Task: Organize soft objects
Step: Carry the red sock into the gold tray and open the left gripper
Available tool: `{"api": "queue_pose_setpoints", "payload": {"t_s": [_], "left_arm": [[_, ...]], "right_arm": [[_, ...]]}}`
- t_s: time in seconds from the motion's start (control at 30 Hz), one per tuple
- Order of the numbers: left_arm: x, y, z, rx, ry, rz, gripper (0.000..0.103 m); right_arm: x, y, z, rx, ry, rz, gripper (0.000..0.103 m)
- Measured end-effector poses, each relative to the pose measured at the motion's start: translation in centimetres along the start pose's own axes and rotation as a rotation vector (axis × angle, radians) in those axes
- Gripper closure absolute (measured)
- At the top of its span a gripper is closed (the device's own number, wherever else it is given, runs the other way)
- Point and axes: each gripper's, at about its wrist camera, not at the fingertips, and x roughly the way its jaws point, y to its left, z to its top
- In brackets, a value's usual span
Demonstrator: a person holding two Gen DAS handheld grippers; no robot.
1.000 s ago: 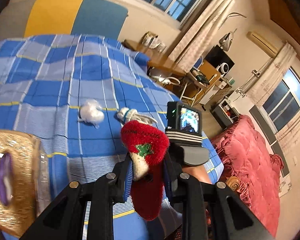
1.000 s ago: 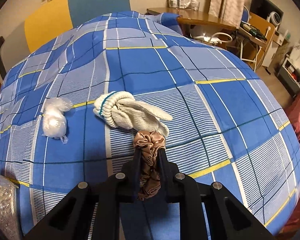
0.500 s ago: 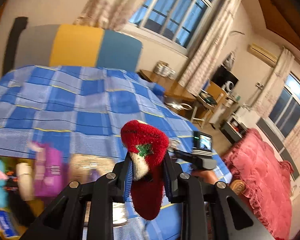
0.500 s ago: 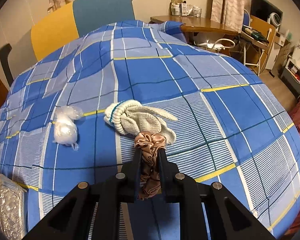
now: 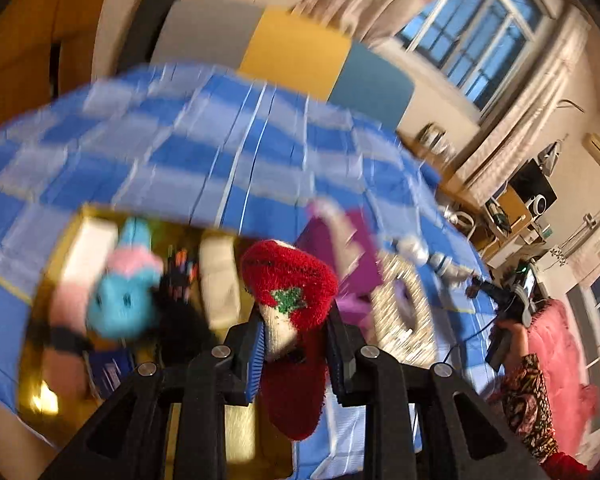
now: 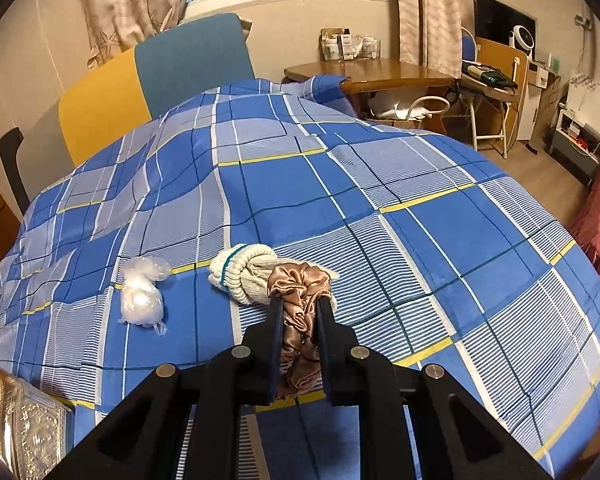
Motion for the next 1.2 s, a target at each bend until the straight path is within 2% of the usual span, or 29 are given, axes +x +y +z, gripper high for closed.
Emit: {"api": "queue_pose_setpoints", "payload": {"t_s": [0.07, 0.17, 0.4, 0.47, 0.53, 0.57, 0.63, 0.7, 0.9, 1.1, 1.2], "left_arm": [[1.9, 1.3, -0.7, -0.016, 0.037, 0.013, 0.077], [4.9, 2.1, -1.4, 0.011, 0.107, 0.041, 0.077], [9.7, 3.1, -2.1, -0.024, 0.193, 0.015, 0.077], [10.7, 3.0, -2.1, -0.02, 0.206, -0.003, 0.072], [11.2, 3.1, -2.1, -0.036, 0.211, 0.003, 0.059], [11.4, 3.3, -2.0, -0.056, 0.213, 0.004, 0.056], [11.4, 3.7, -1.8, -0.092, 0.207, 0.0, 0.049], [10.6, 3.9, -1.6, -0.115, 0.179, -0.023, 0.048], [6.5, 3.5, -1.4, -0.056, 0.057, 0.016, 0.048], [3.1, 4.8, -1.7, -0.063, -0.013, 0.041, 0.048], [2.3, 5.4, -2.3, -0.083, -0.026, 0.032, 0.048]], "right_arm": [[-0.2, 0.0, -0.1, 0.0, -0.009, -0.007, 0.087], [-0.7, -0.2, -0.4, 0.014, -0.019, -0.008, 0.087], [-1.0, 0.0, -0.9, 0.003, -0.029, -0.026, 0.087], [-0.9, 0.2, -0.9, -0.005, -0.029, -0.034, 0.087], [-0.8, 0.3, -1.0, -0.012, -0.029, -0.038, 0.087], [-0.8, 0.3, -1.0, -0.015, -0.03, -0.042, 0.087], [-0.8, 0.4, -1.0, -0.02, -0.035, -0.046, 0.087], [-0.8, 0.4, -1.0, -0.021, -0.045, -0.055, 0.087], [-2.1, 0.8, -0.8, -0.04, -0.117, -0.067, 0.087], [-5.1, 1.9, -0.8, -0.042, -0.159, -0.015, 0.087], [-7.6, 3.2, -1.0, -0.082, -0.185, 0.014, 0.087]]}}
